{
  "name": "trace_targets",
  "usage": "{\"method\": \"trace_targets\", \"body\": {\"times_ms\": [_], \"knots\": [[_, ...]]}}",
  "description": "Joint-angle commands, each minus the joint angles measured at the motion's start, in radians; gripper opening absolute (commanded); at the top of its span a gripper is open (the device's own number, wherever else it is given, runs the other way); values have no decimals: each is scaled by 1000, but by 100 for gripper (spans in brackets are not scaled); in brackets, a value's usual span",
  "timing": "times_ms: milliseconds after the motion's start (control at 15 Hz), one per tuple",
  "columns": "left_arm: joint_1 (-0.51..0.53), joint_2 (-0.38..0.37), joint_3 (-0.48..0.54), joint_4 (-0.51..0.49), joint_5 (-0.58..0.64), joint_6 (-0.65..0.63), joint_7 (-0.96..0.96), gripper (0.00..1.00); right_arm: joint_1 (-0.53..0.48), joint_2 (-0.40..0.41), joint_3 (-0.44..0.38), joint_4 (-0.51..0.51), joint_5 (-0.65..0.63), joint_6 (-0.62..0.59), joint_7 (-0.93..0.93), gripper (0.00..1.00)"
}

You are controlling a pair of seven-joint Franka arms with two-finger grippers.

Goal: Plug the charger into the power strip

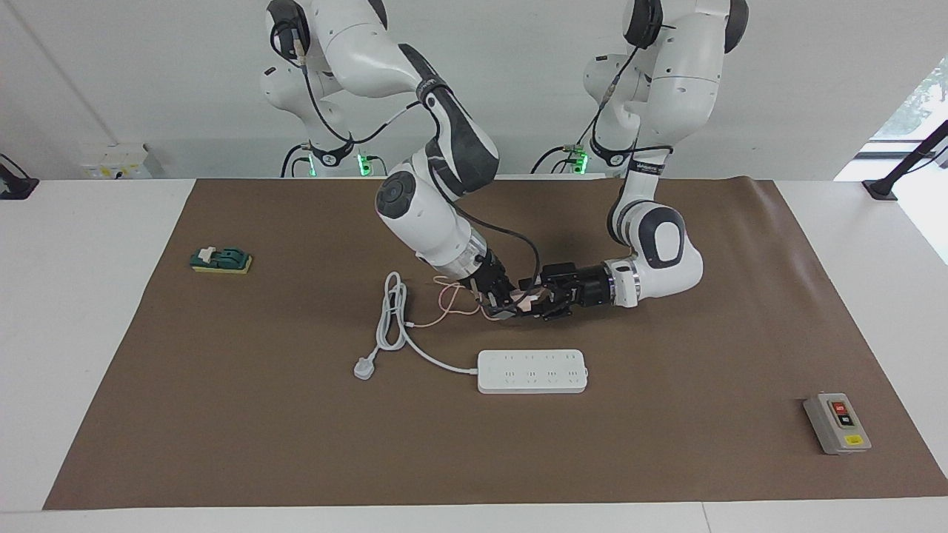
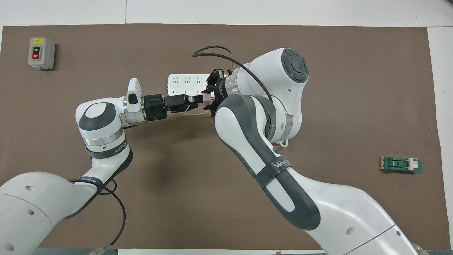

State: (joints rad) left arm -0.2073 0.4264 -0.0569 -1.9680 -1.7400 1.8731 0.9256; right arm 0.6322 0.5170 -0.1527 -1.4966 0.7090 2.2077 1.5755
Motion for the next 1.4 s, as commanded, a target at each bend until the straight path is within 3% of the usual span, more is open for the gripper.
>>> {"method": "trace_targets", "body": {"times_ms": [0, 133, 267, 1067, 1333], "knots": [[-20, 5, 9, 12, -23, 28, 12, 100, 9, 8, 2, 3, -23, 27, 41, 0], [-14, 5, 11, 11, -21, 24, 10, 99, 9, 6, 2, 1, -23, 26, 44, 0], [-12, 5, 11, 8, -16, 24, 10, 84, 7, 6, 2, 1, -23, 26, 44, 0], [34, 0, 14, -3, 31, -9, 18, 83, 7, 6, 2, -1, -23, 27, 44, 0], [32, 0, 12, 0, 31, -14, 19, 47, 7, 6, 2, -2, -23, 29, 44, 0]]}}
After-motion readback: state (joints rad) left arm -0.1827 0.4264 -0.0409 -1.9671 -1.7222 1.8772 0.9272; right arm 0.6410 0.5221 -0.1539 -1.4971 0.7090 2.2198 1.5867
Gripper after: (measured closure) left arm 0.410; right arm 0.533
